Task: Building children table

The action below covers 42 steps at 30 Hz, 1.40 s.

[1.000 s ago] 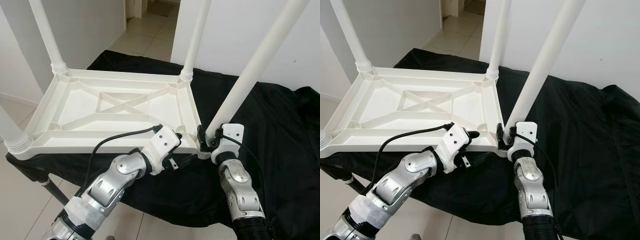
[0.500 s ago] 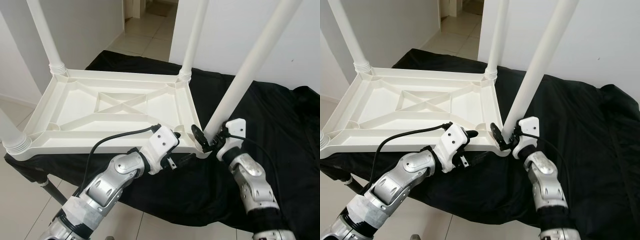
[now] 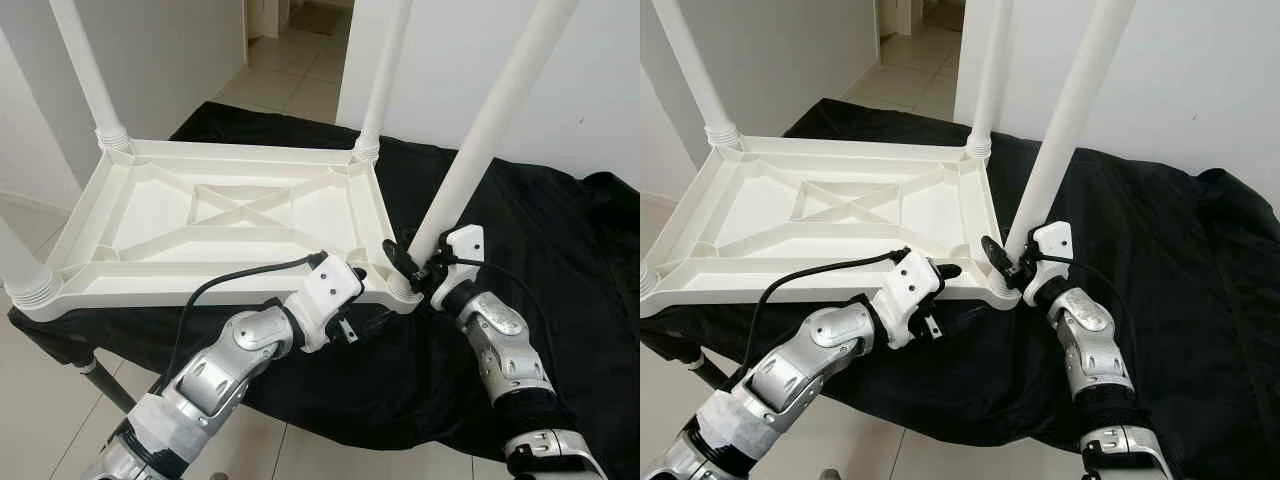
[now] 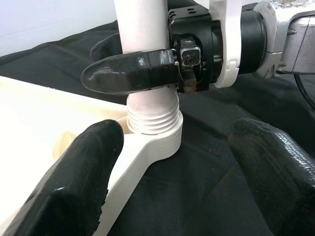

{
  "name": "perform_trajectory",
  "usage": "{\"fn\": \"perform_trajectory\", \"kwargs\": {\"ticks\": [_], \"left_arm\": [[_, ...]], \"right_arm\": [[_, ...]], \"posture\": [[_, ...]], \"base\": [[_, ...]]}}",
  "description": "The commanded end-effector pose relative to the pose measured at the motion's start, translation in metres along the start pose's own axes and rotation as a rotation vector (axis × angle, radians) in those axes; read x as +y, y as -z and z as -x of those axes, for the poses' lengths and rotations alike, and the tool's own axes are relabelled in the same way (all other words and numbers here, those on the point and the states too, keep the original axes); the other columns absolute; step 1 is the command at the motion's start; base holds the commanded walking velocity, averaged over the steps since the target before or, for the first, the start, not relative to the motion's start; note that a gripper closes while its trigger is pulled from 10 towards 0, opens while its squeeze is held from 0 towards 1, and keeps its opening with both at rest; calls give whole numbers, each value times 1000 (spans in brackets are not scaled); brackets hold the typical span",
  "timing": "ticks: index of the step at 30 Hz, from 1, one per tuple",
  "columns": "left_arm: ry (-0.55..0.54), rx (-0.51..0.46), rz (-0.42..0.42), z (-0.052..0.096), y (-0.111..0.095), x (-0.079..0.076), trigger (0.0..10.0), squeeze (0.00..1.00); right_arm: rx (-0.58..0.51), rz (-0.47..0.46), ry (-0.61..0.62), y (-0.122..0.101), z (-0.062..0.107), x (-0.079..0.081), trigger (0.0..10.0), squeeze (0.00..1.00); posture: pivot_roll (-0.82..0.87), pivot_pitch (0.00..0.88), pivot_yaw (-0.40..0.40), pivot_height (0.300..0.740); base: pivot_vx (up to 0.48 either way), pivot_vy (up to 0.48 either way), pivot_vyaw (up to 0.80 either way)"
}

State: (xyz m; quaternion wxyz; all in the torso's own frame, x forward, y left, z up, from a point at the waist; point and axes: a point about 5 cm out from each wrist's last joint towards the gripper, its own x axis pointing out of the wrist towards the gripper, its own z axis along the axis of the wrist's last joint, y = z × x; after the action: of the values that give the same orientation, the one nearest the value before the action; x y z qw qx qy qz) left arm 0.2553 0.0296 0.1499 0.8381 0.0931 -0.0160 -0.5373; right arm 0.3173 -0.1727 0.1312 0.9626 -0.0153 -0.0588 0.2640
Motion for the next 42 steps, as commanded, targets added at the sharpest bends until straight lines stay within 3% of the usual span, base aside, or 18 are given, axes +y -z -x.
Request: {"fn": "perform_trajectory", "kwargs": {"ticks": [1,4,5,6,7,22,26,32,34,37,42], "left_arm": [[127,6,2,1,1,-8,10000,0],[128,6,3,2,1,-9,10000,0],[129,7,4,2,2,-9,10000,0],[129,7,4,2,2,-9,10000,0],[131,7,5,2,2,-9,10000,0],[118,78,-62,0,14,-6,10000,0],[100,63,-27,5,13,1,10000,0],[104,54,-22,6,12,0,10000,0],[117,42,-17,5,11,-4,10000,0],[126,28,-10,4,9,-6,10000,0],[133,28,-9,5,9,-6,10000,0]], "right_arm": [[36,-16,-5,8,4,-2,0,0],[32,-19,-4,8,4,-3,0,0],[28,-18,6,8,4,-3,4784,0],[28,-18,6,8,4,-3,4784,0],[21,-24,14,7,4,-3,10000,0],[21,-62,270,3,1,-1,10000,0],[36,-96,510,4,7,11,10000,0],[37,-131,612,5,9,23,10000,0],[56,-150,729,6,10,33,10000,0],[59,-157,746,5,8,42,10000,0],[49,-148,729,3,8,42,10000,0]], "posture": [[2,0,-76,740],[2,0,-76,740],[-3,0,-70,740],[-3,0,-70,740],[-4,0,-69,740],[-17,0,-73,740],[-17,0,-78,740],[-17,0,-80,740],[-14,0,-79,740],[-12,0,-78,740],[-12,0,-77,740]], "base": [[0,0,0],[0,0,0],[0,0,0],[0,0,0],[0,0,0],[0,0,0],[0,0,0],[0,0,0],[0,0,0],[0,0,0],[0,0,0]]}}
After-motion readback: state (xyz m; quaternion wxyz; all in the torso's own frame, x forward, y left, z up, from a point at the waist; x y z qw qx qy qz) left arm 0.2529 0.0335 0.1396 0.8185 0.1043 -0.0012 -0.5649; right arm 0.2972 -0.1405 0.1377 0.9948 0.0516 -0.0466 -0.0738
